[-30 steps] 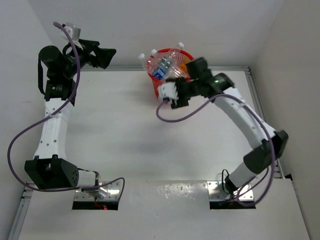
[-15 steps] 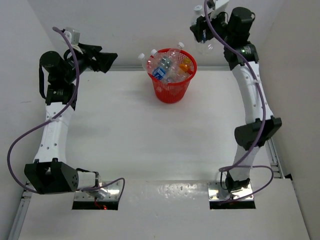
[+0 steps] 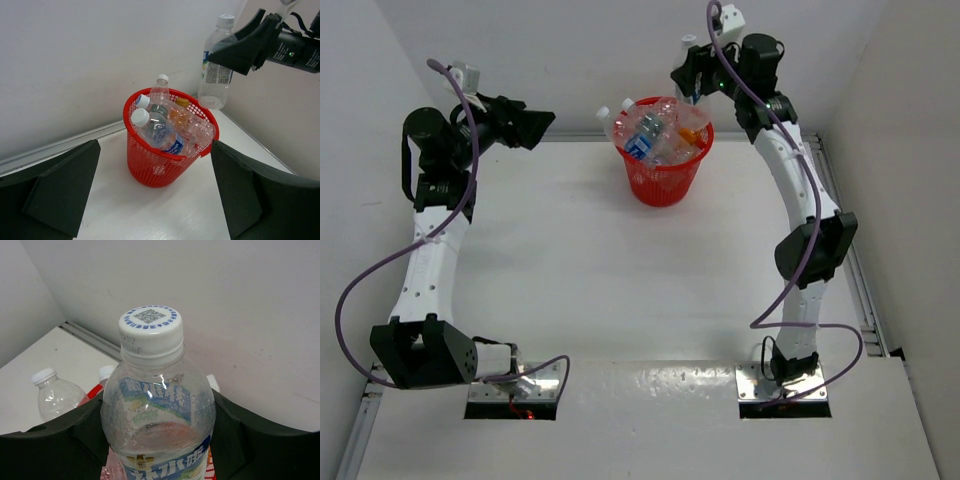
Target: Put the plastic bottles in the bin
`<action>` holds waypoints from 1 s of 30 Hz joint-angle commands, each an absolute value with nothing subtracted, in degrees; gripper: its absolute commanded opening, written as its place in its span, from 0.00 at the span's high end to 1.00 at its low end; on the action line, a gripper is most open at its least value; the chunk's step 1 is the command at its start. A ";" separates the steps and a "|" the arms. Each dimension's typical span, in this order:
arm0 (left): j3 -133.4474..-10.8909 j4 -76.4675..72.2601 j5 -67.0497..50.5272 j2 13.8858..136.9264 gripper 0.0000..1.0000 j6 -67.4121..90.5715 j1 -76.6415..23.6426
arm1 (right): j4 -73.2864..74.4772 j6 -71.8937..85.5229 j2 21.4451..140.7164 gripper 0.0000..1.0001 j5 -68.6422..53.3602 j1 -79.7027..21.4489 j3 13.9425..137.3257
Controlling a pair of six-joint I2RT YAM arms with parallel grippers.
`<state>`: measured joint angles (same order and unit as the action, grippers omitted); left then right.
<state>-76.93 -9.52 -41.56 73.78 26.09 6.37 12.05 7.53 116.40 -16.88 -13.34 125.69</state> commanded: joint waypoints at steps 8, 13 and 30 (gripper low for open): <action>-76.29 -11.78 -41.57 72.86 0.00 27.69 7.55 | 12.39 3.09 121.55 0.99 -14.50 -16.17 127.79; -75.24 -11.78 -41.57 72.86 0.00 27.16 7.56 | 11.52 -4.30 121.47 0.99 -11.69 -17.49 124.81; -74.71 -11.78 -41.57 72.86 0.00 26.63 8.09 | 13.71 -0.62 123.31 0.09 -11.25 -18.46 127.27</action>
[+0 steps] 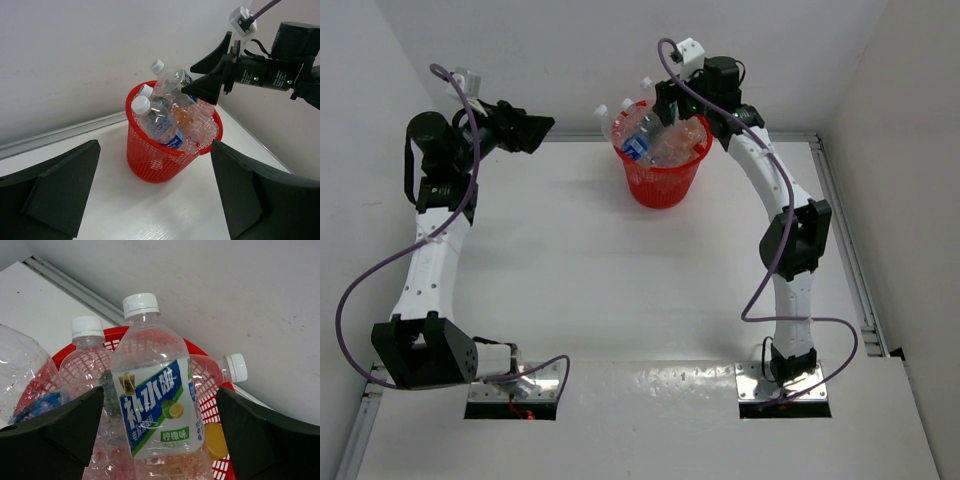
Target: Put the plastic bottles in the bin
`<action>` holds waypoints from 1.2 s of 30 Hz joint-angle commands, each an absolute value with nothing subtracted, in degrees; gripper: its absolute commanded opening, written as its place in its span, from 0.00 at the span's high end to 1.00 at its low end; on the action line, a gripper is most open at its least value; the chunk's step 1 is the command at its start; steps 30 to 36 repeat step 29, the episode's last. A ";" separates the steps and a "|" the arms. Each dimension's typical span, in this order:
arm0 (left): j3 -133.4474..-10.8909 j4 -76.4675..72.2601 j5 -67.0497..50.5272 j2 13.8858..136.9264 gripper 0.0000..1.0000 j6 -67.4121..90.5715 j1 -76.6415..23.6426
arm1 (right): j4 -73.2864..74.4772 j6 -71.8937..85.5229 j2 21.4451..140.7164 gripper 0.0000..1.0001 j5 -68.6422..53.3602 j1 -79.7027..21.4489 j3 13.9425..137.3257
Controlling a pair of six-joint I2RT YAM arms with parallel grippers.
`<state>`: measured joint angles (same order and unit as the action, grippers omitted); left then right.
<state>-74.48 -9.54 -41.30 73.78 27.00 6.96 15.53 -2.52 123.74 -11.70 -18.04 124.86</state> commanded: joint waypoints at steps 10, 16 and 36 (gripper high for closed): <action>-77.86 -5.39 -40.09 73.39 0.00 23.30 8.09 | 13.36 1.49 119.45 0.06 -12.57 -19.16 127.79; -85.33 8.77 -33.16 74.71 0.00 12.67 8.09 | 14.15 2.02 111.98 0.06 -11.60 -19.34 127.62; -81.65 28.73 -16.26 66.98 0.00 -2.55 8.78 | 29.35 6.06 72.61 0.00 -9.66 -1.68 90.63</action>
